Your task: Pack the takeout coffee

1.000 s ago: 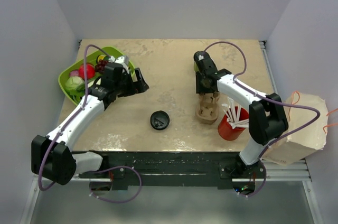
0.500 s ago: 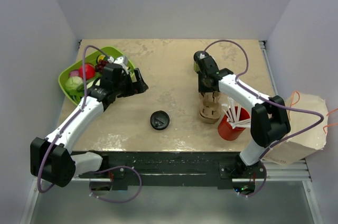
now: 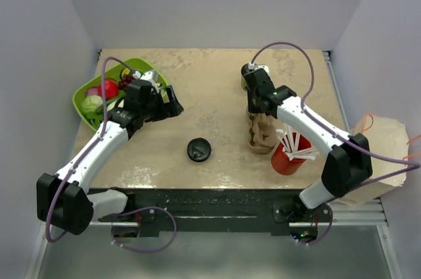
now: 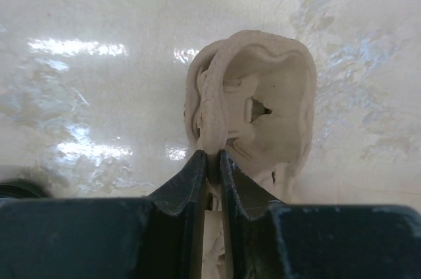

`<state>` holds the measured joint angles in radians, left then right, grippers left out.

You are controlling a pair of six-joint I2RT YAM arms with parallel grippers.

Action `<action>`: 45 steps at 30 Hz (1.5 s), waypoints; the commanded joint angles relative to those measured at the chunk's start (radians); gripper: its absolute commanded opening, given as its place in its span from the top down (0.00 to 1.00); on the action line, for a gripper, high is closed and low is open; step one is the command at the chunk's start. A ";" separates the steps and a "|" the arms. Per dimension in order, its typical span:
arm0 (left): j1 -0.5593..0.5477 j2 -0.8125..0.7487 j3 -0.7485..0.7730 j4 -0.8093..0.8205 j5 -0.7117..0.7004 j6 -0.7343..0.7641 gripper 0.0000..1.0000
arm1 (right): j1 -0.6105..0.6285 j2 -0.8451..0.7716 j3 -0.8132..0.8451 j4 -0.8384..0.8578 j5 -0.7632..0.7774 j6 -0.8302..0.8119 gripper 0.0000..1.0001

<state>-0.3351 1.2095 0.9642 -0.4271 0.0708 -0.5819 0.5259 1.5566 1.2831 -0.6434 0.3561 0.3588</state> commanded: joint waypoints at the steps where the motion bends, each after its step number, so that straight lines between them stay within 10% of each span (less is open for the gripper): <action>1: -0.001 -0.030 -0.007 0.008 -0.017 0.004 0.00 | 0.034 -0.104 0.067 -0.001 0.106 -0.018 1.00; 14: 0.002 -0.079 0.010 -0.065 -0.104 -0.013 0.00 | 0.247 -0.063 0.243 0.232 0.140 -0.265 1.00; 32: 0.008 -0.152 0.015 -0.205 -0.269 -0.073 0.00 | 0.324 0.775 0.921 0.021 0.377 -0.143 1.00; 35: 0.008 -0.157 0.013 -0.205 -0.273 -0.078 0.00 | 0.324 0.761 0.904 0.036 0.337 -0.127 0.60; 45: 0.008 -0.133 0.016 -0.113 -0.201 -0.062 0.00 | 0.292 0.289 0.626 0.198 0.440 -0.231 0.13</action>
<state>-0.3340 1.0752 0.9619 -0.6224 -0.1707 -0.6445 0.8471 2.1670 2.0293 -0.5701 0.6487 0.1791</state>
